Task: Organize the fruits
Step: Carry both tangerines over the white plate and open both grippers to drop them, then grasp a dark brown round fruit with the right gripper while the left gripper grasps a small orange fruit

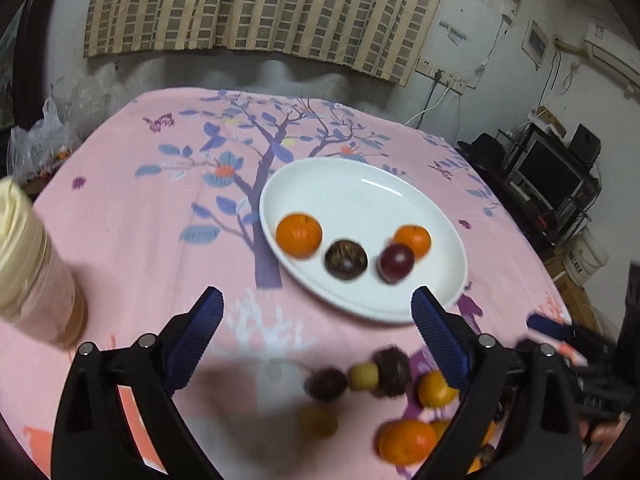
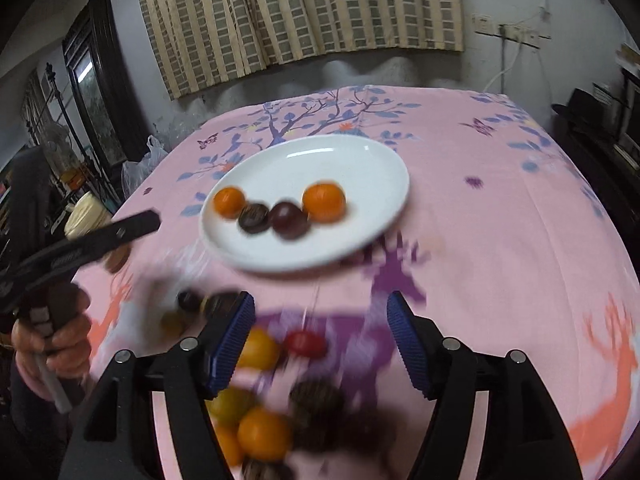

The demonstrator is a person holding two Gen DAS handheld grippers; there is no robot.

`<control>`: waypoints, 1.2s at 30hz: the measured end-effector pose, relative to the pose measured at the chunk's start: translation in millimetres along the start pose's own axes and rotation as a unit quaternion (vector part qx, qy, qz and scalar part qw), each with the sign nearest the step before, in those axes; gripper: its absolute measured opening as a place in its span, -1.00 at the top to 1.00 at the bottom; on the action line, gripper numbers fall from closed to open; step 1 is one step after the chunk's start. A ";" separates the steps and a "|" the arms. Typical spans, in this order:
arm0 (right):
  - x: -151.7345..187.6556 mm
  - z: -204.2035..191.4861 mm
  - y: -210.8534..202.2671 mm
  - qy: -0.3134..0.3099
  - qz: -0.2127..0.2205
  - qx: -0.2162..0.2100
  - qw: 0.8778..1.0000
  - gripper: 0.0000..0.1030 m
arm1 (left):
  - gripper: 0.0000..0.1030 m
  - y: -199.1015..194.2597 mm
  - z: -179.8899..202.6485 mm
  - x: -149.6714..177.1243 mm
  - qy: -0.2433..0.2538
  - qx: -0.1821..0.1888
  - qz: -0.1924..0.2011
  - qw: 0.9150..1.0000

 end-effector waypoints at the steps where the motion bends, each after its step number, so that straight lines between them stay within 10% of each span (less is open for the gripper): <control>1: 13.0 -5.9 -7.3 -0.003 0.003 0.005 1.000 -0.35 | -0.80 -3.0 -2.2 6.6 -0.001 0.005 -0.003 1.000; 9: 90.2 -44.9 -18.4 -0.022 -0.034 0.071 0.997 -0.16 | -0.80 -11.0 -5.3 46.8 0.001 0.030 -0.042 0.999; 22: 92.6 -39.5 22.3 -0.033 -0.092 0.064 0.993 0.19 | -0.80 -26.4 1.6 47.3 0.019 0.049 -0.022 0.998; 29: 93.2 -30.3 9.8 -0.002 -0.066 0.010 0.998 0.29 | -0.80 -24.3 -8.9 58.7 0.026 0.035 -0.033 0.999; 36: 100.3 -17.1 -25.2 0.011 0.002 -0.024 1.000 0.29 | -0.56 -50.7 14.0 130.7 0.037 0.100 -0.074 0.992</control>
Point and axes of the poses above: each gripper's, at about its wrist camera, not at the fingertips, and y roughly the way its jaws point, z to its right, x to its underside, the point moved 3 cm from there along y, roughly the way its jaws point, and after that the axes turned 15 degrees about -x, right-handed, at the moved point
